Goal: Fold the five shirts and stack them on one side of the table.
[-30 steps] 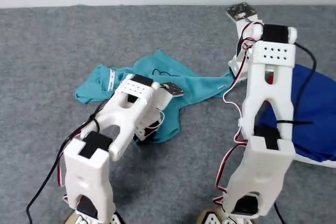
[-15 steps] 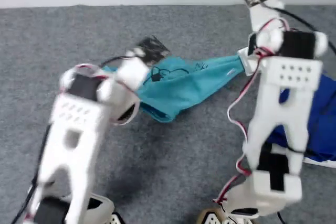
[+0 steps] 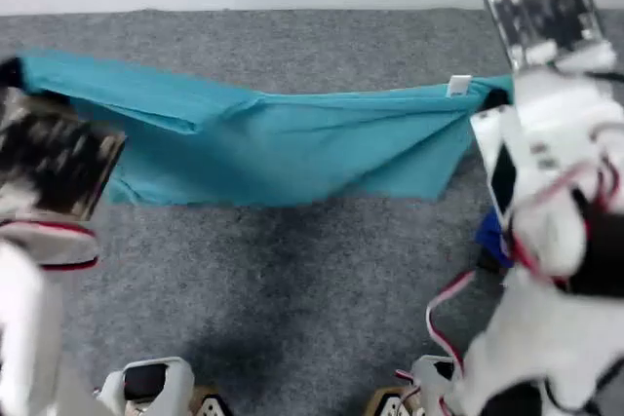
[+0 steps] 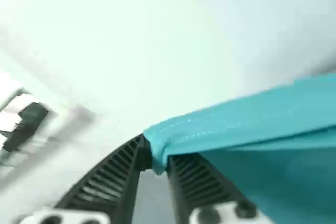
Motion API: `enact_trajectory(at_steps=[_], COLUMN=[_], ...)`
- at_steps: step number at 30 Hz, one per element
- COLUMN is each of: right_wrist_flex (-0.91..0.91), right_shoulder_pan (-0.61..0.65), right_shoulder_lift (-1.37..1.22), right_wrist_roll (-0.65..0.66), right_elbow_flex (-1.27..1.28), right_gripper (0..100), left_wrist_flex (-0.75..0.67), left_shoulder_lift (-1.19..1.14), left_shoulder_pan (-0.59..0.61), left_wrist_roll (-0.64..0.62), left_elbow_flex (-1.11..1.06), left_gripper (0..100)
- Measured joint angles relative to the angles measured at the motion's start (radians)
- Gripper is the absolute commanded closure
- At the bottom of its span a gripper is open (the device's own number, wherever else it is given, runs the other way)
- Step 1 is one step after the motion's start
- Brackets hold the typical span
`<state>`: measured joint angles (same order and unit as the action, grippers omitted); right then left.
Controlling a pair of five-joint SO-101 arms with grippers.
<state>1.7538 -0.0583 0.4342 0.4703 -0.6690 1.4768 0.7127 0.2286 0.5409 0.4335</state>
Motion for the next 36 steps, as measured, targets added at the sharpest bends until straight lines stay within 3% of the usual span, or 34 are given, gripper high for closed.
enact_trajectory(at_steps=[15, 22, 28, 32, 36], right_wrist_flex=[-0.13, -0.092, -0.017, -0.035, -0.173], right_shoulder_pan=[-0.008, -0.014, -0.014, -0.014, -0.012], right_shoulder_lift=[0.454, 0.563, 0.554, 0.454, 0.393], right_wrist_roll=[-0.025, 0.074, 0.087, 0.086, 0.094], right_elbow_flex=[-0.003, -0.015, 0.098, 0.302, 0.566], right_gripper=[99.0, 99.0, 99.0, 99.0, 99.0], left_wrist_flex=[-0.038, 0.046, 0.18, 0.183, 0.16], left_shoulder_lift=[0.017, 0.02, 0.02, 0.02, 0.018], left_shoulder_pan=[0.152, 0.18, 0.18, 0.18, 0.18], left_wrist_roll=[0.012, 0.087, 0.097, 0.1, 0.109], left_elbow_flex=[0.494, 0.654, 0.572, 0.377, 0.094], left_gripper=[99, 99, 99, 99, 99])
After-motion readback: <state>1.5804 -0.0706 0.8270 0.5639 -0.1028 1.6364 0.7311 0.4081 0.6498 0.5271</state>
